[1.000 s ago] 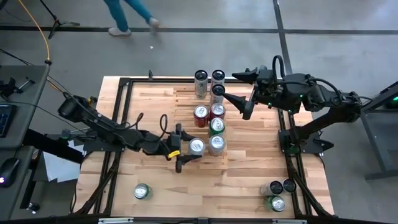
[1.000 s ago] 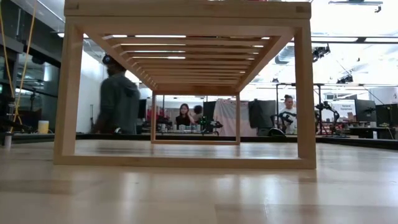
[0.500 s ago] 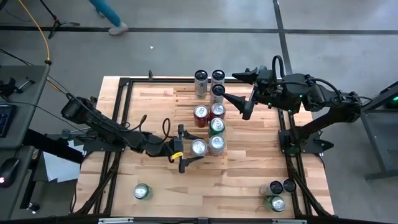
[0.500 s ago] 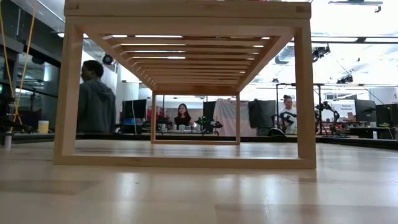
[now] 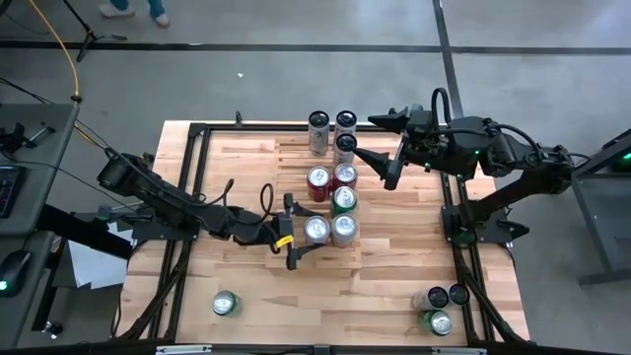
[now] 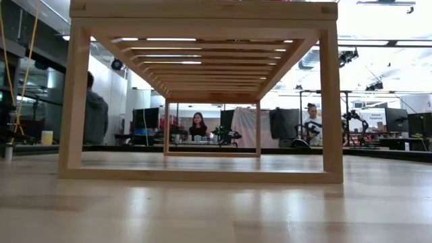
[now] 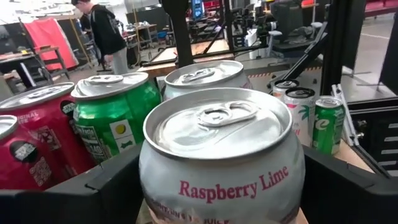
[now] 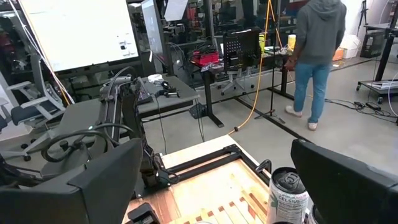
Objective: Place canned beverage on shelf
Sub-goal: Put the pink white soda can on the shelf
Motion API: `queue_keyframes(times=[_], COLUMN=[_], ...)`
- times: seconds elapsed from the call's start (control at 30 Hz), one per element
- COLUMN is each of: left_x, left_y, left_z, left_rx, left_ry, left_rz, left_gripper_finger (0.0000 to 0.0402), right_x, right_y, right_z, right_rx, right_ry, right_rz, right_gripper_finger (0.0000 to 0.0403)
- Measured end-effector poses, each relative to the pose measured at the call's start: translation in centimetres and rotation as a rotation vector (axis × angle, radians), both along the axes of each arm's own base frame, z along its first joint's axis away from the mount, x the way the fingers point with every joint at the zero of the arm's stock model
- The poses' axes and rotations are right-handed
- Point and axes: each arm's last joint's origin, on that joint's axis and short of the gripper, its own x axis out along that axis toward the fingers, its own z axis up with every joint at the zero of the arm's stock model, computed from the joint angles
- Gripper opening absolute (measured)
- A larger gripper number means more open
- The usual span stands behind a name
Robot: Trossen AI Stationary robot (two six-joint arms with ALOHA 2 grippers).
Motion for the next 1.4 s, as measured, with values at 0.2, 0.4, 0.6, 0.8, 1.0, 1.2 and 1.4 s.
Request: queue_keyframes(times=[0.2,0.4,0.6,0.8,1.0,1.2,1.4], left_x=[0.01,-0.15,-0.18,-0.18,-0.15,-0.15,-0.14], left_y=[-0.03,-0.21,-0.29,-0.29,-0.32,-0.32,-0.35], left_z=[0.04,0.06,0.01,0.01,0.06,0.06,0.08], left_rx=[-0.008,0.008,-0.011,-0.039,-0.043,-0.043,-0.045], left_ry=[-0.003,-0.006,-0.002,-0.005,-0.007,-0.008,-0.009], left_rz=[-0.008,0.054,0.054,0.051,0.021,0.020,0.009], left_gripper_finger=[0.0332,0.0333,0.0333,0.0333,0.0333,0.0333,0.0341], right_x=[0.00,0.00,0.00,0.01,0.02,0.02,0.02], right_y=[0.00,0.00,0.00,-0.01,-0.01,0.00,-0.01], right_z=[0.00,0.00,0.00,-0.01,-0.01,-0.01,-0.02], right_rx=[0.000,0.000,0.000,0.000,0.000,0.000,0.000], right_ry=[0.000,0.000,0.000,0.000,0.000,0.001,0.001], right_rz=[0.000,0.000,0.000,-0.001,-0.001,0.000,-0.001], right_gripper_finger=[0.0396,0.0396,0.0396,0.0396,0.0396,0.0396,0.0396])
